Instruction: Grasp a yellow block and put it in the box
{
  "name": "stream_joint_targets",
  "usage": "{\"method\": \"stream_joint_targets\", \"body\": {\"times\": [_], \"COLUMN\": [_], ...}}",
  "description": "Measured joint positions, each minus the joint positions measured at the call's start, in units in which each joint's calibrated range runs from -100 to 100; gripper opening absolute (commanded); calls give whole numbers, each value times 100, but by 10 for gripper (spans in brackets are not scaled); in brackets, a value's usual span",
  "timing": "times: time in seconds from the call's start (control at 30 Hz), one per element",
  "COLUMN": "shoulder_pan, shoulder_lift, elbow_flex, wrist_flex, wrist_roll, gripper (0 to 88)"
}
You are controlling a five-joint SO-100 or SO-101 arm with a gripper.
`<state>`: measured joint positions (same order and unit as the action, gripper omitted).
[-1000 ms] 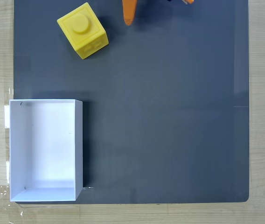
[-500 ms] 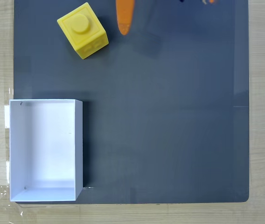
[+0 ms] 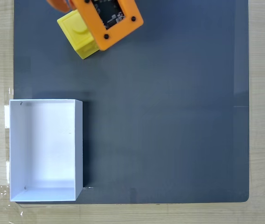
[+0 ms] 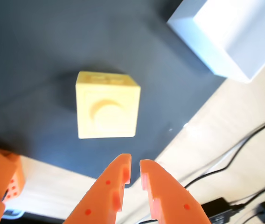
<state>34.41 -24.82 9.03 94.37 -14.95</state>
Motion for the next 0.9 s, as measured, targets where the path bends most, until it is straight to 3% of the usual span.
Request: {"method": "stream_joint_targets", "body": {"times": [0.37,0.7,0.9], "shoulder_pan": [360,369,396], "shoulder_lift": [1062,1104,1121], "elbow_flex": [-117,27,569], "wrist_flex": [476,476,476], "wrist_roll": [0,201,222], "gripper": [38,374,447]}}
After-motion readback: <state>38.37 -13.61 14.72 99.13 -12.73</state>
